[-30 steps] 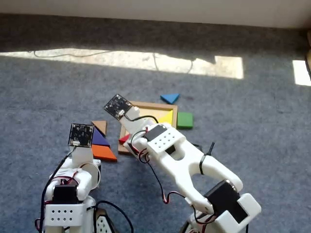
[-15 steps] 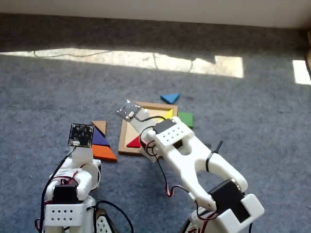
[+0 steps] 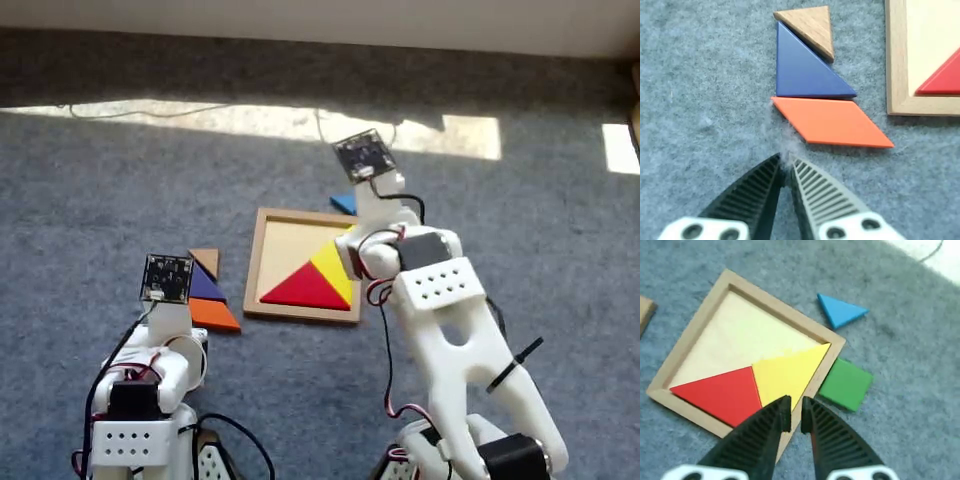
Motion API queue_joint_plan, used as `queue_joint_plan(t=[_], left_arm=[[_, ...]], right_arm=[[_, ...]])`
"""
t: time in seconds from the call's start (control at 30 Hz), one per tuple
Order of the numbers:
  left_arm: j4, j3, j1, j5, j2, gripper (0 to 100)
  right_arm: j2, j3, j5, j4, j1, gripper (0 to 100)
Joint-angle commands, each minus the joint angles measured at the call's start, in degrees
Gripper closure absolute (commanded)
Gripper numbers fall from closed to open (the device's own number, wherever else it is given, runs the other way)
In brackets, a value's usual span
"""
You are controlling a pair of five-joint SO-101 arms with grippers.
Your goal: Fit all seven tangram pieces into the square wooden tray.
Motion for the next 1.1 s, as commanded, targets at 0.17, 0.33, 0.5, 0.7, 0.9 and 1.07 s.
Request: queue_joint_plan(t=[0.17, 0.33, 0.5, 0.7, 0.9, 1.07], left_arm=[[-0.88, 1.45, 0.75, -0.35, -0.48, 99], [-0.88, 1.45, 0.75, -0.35, -0.48, 99], [-0.88, 1.45, 0.75, -0.35, -0.48, 99], [-0.88, 1.45, 0.75, -0.35, -0.48, 99], [-0.88, 1.45, 0.75, -0.35, -0.48, 99], [-0.88, 1.45, 0.75, -0.35, -0.48, 99]], right_arm=[[14.11, -9.1, -8.35, -0.66, 4.53, 78.3], [24.13, -16.04, -8.53, -0.57, 4.53, 76.2], [31.6, -24.22, -8.53, 3.47, 4.7, 76.1], [38.99, -32.22, -8.62, 6.81, 4.79, 76.0], [44.97, -37.58, -8.62, 11.91, 6.9, 76.0], [49.01, -42.07, -8.62, 16.22, 8.13, 76.0]])
